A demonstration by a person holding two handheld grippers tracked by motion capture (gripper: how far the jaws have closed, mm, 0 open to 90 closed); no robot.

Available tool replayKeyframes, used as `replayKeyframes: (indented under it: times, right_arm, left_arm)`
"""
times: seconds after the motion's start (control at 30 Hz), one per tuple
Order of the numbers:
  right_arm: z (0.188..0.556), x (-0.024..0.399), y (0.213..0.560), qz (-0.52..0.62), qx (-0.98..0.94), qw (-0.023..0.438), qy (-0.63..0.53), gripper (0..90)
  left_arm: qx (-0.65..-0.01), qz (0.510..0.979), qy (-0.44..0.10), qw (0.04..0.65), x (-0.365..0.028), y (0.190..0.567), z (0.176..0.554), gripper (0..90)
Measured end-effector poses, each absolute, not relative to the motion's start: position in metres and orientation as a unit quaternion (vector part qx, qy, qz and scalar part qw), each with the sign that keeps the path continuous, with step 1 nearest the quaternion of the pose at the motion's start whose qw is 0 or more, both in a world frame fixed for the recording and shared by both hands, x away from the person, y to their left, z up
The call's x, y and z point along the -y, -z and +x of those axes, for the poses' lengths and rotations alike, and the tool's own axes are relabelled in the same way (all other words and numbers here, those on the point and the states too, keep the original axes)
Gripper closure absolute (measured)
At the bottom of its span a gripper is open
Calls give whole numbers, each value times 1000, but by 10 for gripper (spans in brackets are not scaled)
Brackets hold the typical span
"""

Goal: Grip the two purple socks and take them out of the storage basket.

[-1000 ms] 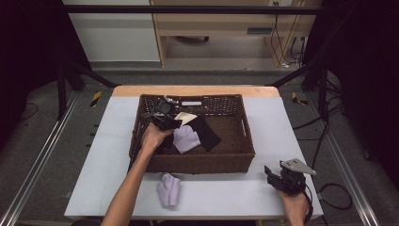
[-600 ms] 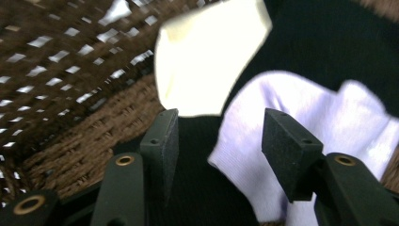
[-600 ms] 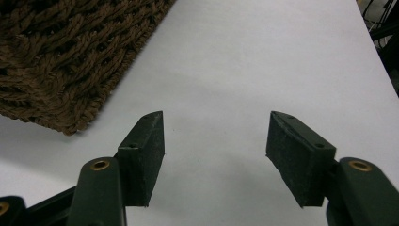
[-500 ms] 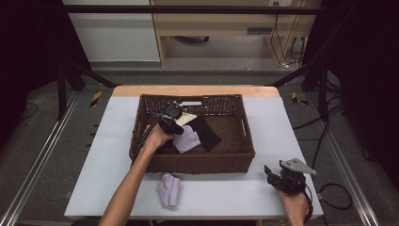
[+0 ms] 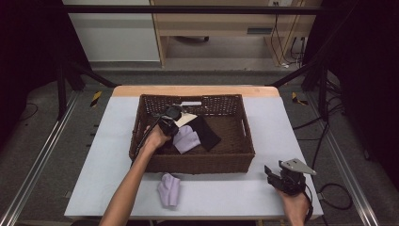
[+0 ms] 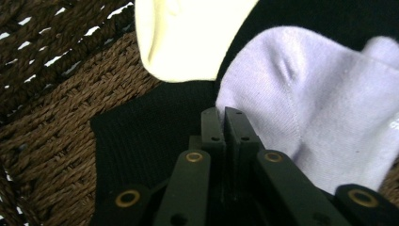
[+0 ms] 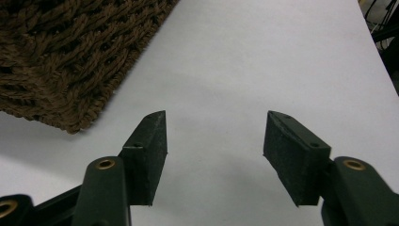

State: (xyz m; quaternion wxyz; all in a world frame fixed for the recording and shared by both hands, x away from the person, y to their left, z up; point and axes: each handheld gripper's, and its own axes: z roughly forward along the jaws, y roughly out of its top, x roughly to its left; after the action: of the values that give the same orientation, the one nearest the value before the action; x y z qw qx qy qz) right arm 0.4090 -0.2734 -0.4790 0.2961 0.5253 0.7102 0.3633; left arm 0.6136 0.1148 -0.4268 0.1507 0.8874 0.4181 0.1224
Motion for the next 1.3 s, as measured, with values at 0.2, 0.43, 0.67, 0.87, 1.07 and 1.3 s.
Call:
replayKeyframes:
  times: [0.2,0.43,0.67,0.87,1.07,1.3]
  right_arm:
    - [410,275,477,539,-709,274,-363,412]
    - [412,275,477,540,-711,274,-357,384]
    - [410,273,477,529,-719,280,-354,433]
    - [409,276,475,534,-710,278,-365,455]
    - [410,274,476,526,-718,278,-362,461]
    - [409,276,475,528,-715,278,-365,474]
  left_arm:
    - [-410,879,-118,212,-115,419,611,680]
    - [-372,880,-102,277,-103,405,597,473]
    - [-338,898,-107,259,-89,408,591,464]
    - [-339,910,-103,217,-84,421,597,491]
    - [-331,919,-83,196,-81,427,599,661]
    - [-337,911,-80,223,-88,418,597,818]
